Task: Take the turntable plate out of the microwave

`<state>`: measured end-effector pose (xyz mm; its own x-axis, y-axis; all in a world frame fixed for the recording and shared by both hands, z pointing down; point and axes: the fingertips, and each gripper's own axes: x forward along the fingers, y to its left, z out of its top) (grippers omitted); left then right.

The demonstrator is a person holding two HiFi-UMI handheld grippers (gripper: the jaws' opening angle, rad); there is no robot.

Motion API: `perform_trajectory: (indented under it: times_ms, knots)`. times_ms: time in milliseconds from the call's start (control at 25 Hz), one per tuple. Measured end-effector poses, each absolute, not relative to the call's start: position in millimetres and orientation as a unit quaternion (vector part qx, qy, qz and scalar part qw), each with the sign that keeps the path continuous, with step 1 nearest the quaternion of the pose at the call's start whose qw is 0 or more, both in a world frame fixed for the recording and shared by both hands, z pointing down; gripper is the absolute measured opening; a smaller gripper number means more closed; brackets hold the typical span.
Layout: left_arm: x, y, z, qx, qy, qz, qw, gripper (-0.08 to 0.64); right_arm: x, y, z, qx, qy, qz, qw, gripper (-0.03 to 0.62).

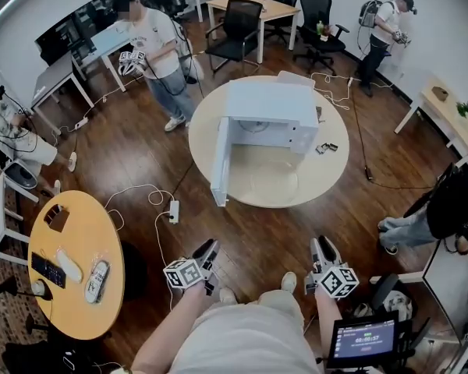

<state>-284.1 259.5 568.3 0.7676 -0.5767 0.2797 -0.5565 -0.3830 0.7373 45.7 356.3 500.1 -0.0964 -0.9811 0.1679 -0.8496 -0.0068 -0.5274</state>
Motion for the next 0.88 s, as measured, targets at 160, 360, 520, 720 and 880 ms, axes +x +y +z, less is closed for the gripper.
perform_trajectory:
  times_ms: [160,360,520,720,880]
  knots:
    - [-297.5,264.8,567.3,0.836,-0.333,-0.006,0.437,0.120,23.6,363.4,504.2,-0.660,0.691,-0.262,0.135,0.143]
    - [-305.4,275.4,566.9,0.828,-0.349,-0.021,0.439,0.120,11.3,370.9,513.6,-0.643,0.696,-0.285,0.144,0.143]
    - [-298.8,281.7,577.2,0.818,-0.372,-0.026,0.437,0.120,24.4,380.1,522.9,-0.637,0.697,-0.303,0.129,0.143]
    - [-272.5,301.0,579.8,0.807,-0.391,-0.025,0.443,0.120,54.7,389.3,525.2,-0.624,0.725,-0.286,0.054,0.135]
    - [-251.6,311.2,582.2,0.807,-0.390,-0.015,0.443,0.120,83.0,396.1,523.3,-0.625,0.718,-0.296,0.077,0.133]
